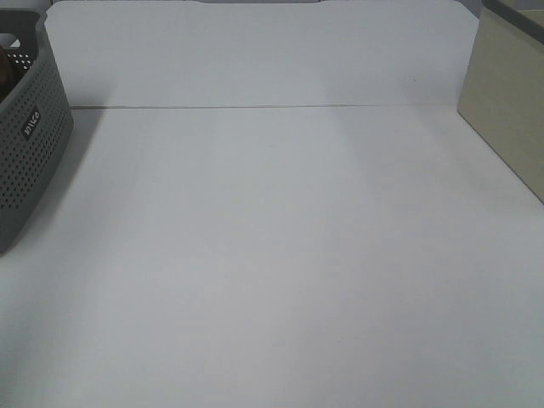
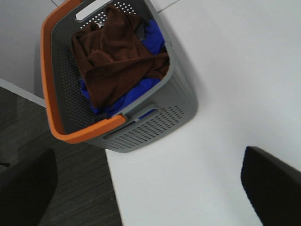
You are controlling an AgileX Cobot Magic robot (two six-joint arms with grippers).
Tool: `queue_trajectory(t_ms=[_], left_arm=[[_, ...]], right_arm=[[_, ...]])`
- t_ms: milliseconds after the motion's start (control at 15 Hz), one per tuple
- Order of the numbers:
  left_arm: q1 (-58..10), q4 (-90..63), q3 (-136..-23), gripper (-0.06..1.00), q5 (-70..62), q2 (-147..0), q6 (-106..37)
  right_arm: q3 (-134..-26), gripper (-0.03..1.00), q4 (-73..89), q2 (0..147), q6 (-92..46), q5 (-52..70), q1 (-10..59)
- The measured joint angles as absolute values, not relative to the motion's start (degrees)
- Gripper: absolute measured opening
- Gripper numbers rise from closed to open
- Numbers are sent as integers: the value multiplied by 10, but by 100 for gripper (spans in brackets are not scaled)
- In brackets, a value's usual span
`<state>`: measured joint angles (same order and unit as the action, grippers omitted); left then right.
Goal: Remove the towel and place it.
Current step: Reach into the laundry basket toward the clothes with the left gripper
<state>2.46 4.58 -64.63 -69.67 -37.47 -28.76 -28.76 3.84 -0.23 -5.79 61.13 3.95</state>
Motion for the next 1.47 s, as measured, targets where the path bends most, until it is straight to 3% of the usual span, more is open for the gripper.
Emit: queue_trajectory(t_ms=[600,1133,1467], left_arm=[[31,160,-1023,99,-696,-929,-477],[104,162,-1040,99,-694,-1118,-571],[108,168,-1070,99,-695,-1209,-585]], right_arm=[[-288,73,38,-2,-58,611,40],[-288,73,38,-2,-58,611,40],[-288,73,38,-2,-58,611,40]])
